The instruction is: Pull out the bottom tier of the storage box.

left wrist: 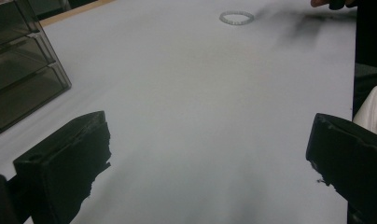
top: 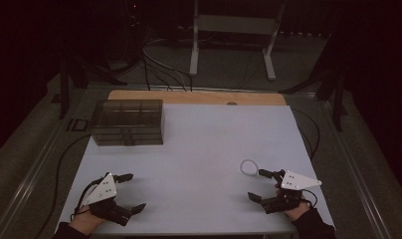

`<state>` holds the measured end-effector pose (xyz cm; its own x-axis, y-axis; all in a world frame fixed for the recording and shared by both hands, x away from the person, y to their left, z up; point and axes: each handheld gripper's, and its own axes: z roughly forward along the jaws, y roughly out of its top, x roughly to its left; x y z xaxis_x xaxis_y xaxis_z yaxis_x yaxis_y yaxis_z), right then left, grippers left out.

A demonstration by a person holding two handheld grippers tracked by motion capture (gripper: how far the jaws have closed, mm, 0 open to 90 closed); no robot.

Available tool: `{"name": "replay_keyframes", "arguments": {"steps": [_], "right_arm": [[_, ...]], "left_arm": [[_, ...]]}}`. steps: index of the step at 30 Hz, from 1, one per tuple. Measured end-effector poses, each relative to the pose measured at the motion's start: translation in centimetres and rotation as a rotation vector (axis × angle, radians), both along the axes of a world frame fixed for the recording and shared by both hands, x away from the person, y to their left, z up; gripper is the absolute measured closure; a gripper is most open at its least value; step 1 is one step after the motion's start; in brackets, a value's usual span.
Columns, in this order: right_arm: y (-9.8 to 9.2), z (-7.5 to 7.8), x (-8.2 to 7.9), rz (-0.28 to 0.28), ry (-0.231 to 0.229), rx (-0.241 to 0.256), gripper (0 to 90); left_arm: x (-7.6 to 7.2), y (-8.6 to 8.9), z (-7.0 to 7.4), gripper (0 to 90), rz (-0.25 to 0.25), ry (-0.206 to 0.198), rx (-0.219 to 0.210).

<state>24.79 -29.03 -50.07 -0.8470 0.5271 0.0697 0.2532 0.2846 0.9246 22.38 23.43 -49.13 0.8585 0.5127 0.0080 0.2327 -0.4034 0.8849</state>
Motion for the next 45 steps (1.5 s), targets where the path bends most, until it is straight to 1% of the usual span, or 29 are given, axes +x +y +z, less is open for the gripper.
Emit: {"name": "replay_keyframes", "arguments": {"steps": [1, 3, 5, 8, 13, 18, 21, 22, 25, 27, 28, 31, 33, 37, 38, 39, 40, 43, 45], "right_arm": [[0.0, -0.2, 0.1, 0.020, 0.017, -0.023, 10.3], [0.0, -0.2, 0.1, 0.023, 0.019, -0.025, 10.3], [0.0, -0.2, 0.1, 0.025, 0.003, -0.027, 10.3], [-0.1, -0.2, 0.0, 0.023, 0.002, -0.026, 10.3], [0.0, -0.1, -0.3, 0.016, -0.018, -0.043, 10.4], [0.0, -0.1, -0.5, 0.016, -0.025, -0.037, 10.4], [0.4, -0.1, -0.3, 0.041, -0.034, -0.044, 11.8], [0.5, -0.1, -0.2, 0.044, -0.040, -0.046, 11.9], [0.8, 0.0, 0.1, 0.052, -0.038, -0.051, 11.9], [1.0, 0.0, 0.1, 0.052, -0.038, -0.059, 11.9], [1.2, 0.0, 0.2, 0.062, -0.039, -0.063, 11.9], [1.3, 0.1, 0.3, 0.067, -0.045, -0.065, 11.9], [1.4, 0.1, 0.5, 0.068, -0.043, -0.055, 12.0], [1.4, 0.1, 0.5, 0.072, -0.044, -0.057, 12.0], [1.4, 0.1, 0.5, 0.072, -0.045, -0.060, 12.0], [1.4, 0.1, 0.4, 0.068, -0.042, -0.057, 12.0], [1.4, 0.1, 0.4, 0.065, -0.044, -0.057, 12.1], [1.4, 0.1, 0.4, 0.058, -0.044, -0.057, 12.1], [1.4, 0.1, 0.4, 0.057, -0.042, -0.057, 12.2]], "left_arm": [[0.1, -0.1, 0.0, 0.3, -0.001, 0.003, 0.005], [0.1, -0.1, 0.0, 0.3, 0.001, 0.001, 0.006], [0.1, -0.2, 0.0, 0.3, 0.002, -0.003, 0.002], [0.1, -0.2, 0.0, 0.3, 0.000, -0.005, 0.005], [-0.1, -0.2, 0.0, 0.3, -0.004, -0.006, 0.008], [-0.1, -0.2, 0.0, 0.3, -0.006, -0.006, 0.006], [-0.2, -0.3, 0.0, 0.3, -0.010, -0.008, 0.011], [-0.3, -0.3, 0.0, 0.3, -0.010, -0.010, 0.012], [-0.9, 0.0, 0.1, 0.3, -0.002, -0.014, 0.020], [-1.0, 0.0, 0.1, 0.3, 0.000, -0.015, 0.017], [-1.1, 0.0, 0.1, 0.3, 0.002, -0.015, 0.019], [-1.3, 0.0, 0.1, 0.3, -0.004, -0.015, 0.026], [-1.4, -0.1, 0.1, 0.3, -0.009, -0.015, 0.034], [-1.4, -0.1, 0.1, 0.3, -0.016, -0.016, 0.028], [-1.4, -0.2, 0.2, 0.3, -0.023, -0.013, 0.026], [-1.4, -0.4, 0.2, 0.3, -0.051, -0.012, 0.024], [-1.4, -0.6, 0.3, 0.3, -0.061, -0.013, 0.024], [-1.4, -0.9, 0.5, 0.3, -0.083, -0.019, 0.038], [-1.4, -0.9, 0.7, 0.3, -0.088, -0.022, 0.037]]}}
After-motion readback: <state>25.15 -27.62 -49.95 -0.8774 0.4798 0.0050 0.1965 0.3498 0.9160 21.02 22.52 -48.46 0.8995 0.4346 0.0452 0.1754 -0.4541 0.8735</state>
